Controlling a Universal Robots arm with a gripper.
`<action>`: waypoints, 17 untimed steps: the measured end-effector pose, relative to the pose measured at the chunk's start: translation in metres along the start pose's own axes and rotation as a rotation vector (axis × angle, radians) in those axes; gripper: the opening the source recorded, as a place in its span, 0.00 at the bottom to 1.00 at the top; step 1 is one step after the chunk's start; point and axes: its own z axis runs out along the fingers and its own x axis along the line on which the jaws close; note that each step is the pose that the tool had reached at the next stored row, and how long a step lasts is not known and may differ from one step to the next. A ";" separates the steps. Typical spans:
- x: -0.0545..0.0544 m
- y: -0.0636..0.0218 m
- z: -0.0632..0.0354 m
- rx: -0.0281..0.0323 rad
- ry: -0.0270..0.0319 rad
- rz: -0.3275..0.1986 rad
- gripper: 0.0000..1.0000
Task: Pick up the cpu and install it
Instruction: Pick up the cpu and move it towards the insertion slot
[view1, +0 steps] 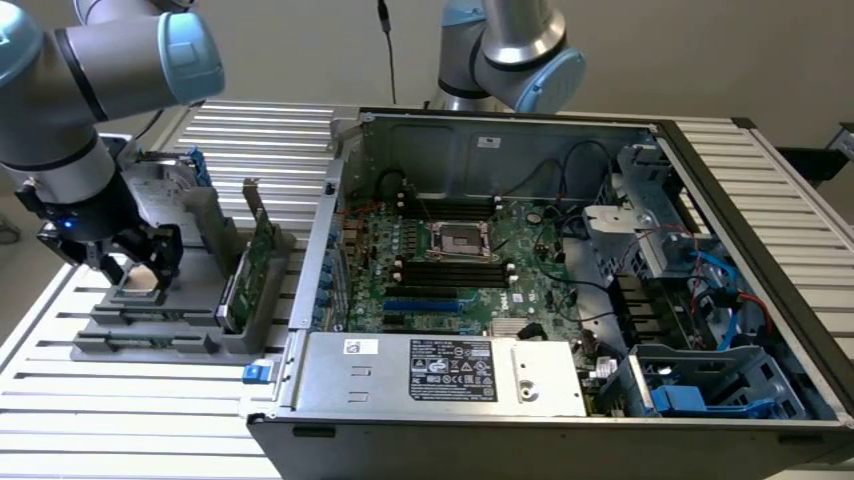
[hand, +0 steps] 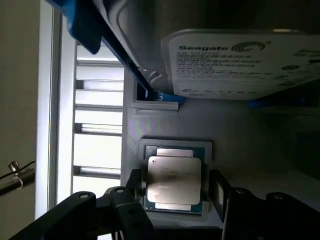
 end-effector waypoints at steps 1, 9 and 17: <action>0.000 0.0000 0.0003 -0.0010 0.0009 0.006 0.65; 0.000 -0.0001 0.0020 -0.0033 0.0059 0.030 0.65; 0.000 -0.0002 0.0029 -0.0039 0.0057 0.030 0.65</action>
